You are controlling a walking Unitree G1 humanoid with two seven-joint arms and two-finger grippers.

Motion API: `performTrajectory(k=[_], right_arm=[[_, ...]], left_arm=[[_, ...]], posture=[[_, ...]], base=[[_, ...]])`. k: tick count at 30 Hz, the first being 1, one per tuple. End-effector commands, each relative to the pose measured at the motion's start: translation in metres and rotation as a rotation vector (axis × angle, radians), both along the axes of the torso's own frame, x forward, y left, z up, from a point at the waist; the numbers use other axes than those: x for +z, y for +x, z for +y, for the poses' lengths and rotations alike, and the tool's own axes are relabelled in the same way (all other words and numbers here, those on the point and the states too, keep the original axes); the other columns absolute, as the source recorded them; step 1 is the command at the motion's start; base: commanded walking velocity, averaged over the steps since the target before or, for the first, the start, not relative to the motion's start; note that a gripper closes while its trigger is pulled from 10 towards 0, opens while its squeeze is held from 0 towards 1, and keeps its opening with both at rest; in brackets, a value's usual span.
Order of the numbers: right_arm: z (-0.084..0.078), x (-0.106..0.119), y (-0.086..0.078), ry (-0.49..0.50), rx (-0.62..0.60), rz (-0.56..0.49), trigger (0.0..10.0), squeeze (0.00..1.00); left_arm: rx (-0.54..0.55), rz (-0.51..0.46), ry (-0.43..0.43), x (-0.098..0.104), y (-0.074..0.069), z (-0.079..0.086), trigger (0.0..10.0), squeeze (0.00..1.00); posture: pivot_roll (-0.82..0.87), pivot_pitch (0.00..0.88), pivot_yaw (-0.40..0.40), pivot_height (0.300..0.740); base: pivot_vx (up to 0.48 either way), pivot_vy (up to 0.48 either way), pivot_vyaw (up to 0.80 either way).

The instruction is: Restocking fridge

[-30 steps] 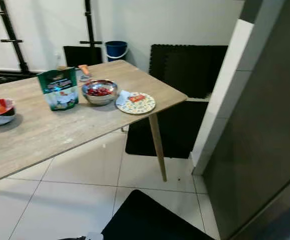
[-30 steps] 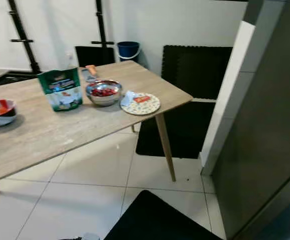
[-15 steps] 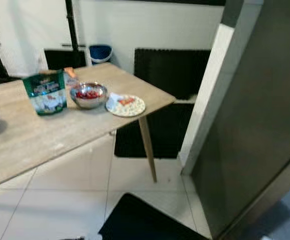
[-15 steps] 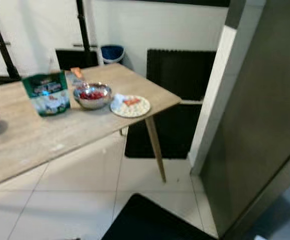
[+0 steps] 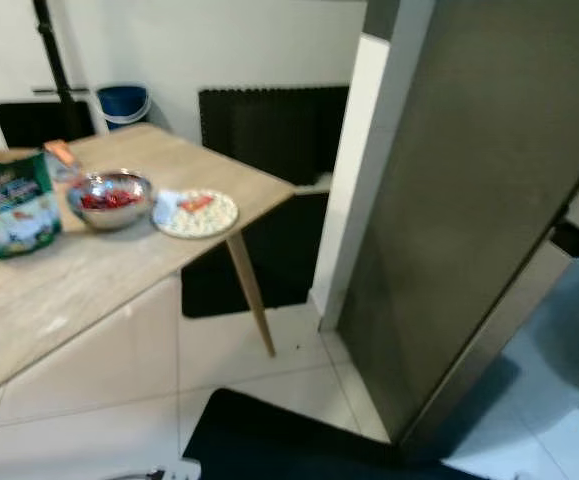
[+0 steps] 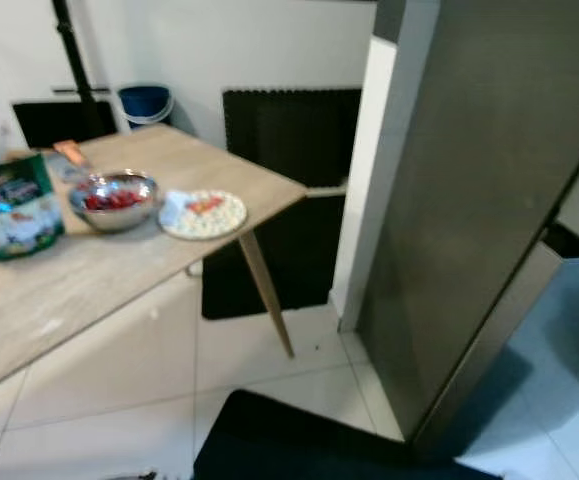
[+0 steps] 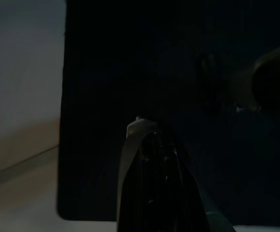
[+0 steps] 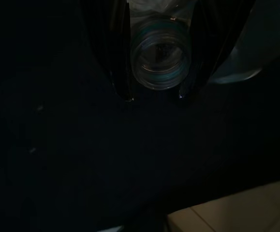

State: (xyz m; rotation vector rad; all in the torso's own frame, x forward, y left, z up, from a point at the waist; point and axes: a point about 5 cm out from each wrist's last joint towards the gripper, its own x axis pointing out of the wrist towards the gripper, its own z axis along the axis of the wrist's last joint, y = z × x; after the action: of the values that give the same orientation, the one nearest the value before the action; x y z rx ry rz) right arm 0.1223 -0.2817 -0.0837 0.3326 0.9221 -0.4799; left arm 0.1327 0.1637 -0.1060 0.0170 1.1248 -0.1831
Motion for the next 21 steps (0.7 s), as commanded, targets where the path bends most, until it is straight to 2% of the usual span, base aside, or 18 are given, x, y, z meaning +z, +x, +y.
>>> performTrajectory(k=[1,13,21], right_arm=[[-0.0009,0.0004,0.0002,-0.005,0.002,0.001,10.0,0.00],[0.0010,-0.0010,-0.0023,-0.010,0.014,0.008,10.0,0.00],[0.0025,-0.0003,0.0006,-0.011,0.030,-0.007,10.0,0.00]], left_arm=[[0.000,-0.012,-0.003,0.0017,0.0049,0.0005,10.0,0.00],[0.013,-0.005,-0.008,0.0010,0.0024,0.0020,10.0,0.00],[0.008,0.004,-0.008,0.0005,0.0011,0.0025,10.0,0.00]], posture=[[-0.12,0.000,-0.001,0.740],[-0.12,0.000,-0.005,0.740],[-0.12,0.000,-0.006,0.740]], base=[[0.000,0.000,-0.78],[0.000,0.000,-0.78],[0.000,-0.065,0.00]])
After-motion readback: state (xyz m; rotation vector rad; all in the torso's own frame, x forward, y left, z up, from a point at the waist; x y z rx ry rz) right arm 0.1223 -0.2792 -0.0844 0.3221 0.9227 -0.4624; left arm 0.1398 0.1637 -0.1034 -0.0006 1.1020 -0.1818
